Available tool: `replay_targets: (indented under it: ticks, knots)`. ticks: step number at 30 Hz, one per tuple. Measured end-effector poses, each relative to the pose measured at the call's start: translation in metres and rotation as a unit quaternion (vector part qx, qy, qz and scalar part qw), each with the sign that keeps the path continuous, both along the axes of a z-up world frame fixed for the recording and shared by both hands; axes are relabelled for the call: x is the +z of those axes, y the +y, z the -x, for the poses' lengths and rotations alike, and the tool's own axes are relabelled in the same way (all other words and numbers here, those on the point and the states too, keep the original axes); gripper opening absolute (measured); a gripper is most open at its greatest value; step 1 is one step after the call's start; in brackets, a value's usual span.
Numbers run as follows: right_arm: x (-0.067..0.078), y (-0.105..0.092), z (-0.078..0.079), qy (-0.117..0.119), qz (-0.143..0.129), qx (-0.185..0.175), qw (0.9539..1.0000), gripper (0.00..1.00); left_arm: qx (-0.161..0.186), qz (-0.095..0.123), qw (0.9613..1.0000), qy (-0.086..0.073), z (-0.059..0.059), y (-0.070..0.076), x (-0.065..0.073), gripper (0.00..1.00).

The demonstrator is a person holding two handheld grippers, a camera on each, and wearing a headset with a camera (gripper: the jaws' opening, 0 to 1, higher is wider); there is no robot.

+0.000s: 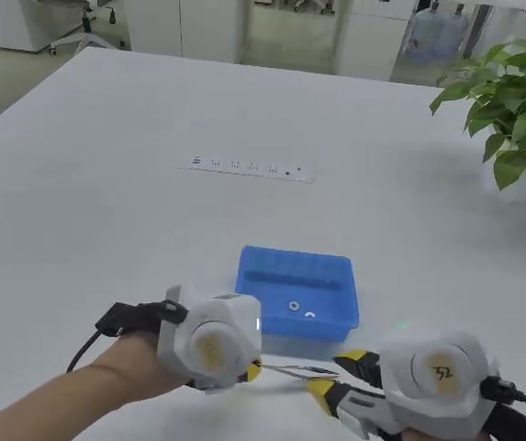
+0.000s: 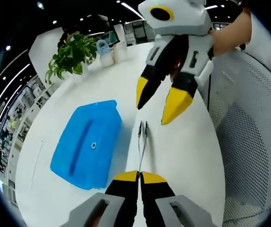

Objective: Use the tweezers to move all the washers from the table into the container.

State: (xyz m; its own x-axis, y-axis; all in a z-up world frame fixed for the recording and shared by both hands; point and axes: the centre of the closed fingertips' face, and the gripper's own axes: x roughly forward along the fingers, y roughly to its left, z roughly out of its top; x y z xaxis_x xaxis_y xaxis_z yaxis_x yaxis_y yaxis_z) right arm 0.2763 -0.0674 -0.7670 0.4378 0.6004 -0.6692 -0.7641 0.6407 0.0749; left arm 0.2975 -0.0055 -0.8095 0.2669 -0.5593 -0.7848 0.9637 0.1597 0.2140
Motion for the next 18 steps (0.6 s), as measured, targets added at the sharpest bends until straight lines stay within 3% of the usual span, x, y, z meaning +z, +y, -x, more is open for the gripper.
replay_targets:
  ticks: [3,6,7,8,10,12,13,14,16,18]
  knots:
    - [0.009,-0.008,0.006,-0.002,-0.009,-0.017,0.9998,0.35,0.003,-0.024,0.9997,0.002,0.0,0.002,-0.008,0.0]
    - [0.021,-0.014,0.01,0.005,-0.034,-0.047,0.9983,0.4,0.026,-0.033,0.9991,0.005,0.0,0.005,-0.013,0.0]
    - [0.022,-0.015,0.012,0.011,-0.039,-0.052,0.9978,0.43,0.049,-0.034,0.9981,0.014,0.001,0.007,-0.014,0.0]
    - [0.023,-0.017,0.013,0.014,-0.041,-0.057,0.9974,0.46,0.046,-0.029,0.9984,0.015,0.002,0.006,-0.014,0.0]
    - [0.024,-0.018,0.014,0.013,-0.043,-0.062,0.9971,0.48,0.071,-0.023,0.9971,0.014,0.001,0.008,-0.014,0.0]
    - [0.025,-0.018,0.015,0.015,-0.047,-0.064,0.9967,0.5,0.09,-0.013,0.9956,0.024,0.003,0.008,-0.013,0.03]
    - [0.024,-0.018,0.015,0.017,-0.046,-0.065,0.9967,0.53,0.105,-0.012,0.9938,0.034,0.004,0.011,-0.013,0.06]
    - [0.024,-0.019,0.015,0.018,-0.044,-0.066,0.9967,0.55,0.138,-0.011,0.9892,0.047,0.004,0.016,-0.013,0.09]
    - [0.027,-0.022,0.015,0.011,-0.045,-0.07,0.9965,0.56,0.156,0.005,0.9855,0.066,0.007,0.018,-0.01,0.18]
    - [0.032,-0.026,0.014,0.007,-0.048,-0.078,0.9958,0.59,0.2,0.027,0.9764,0.078,0.008,0.025,0.0,0.26]
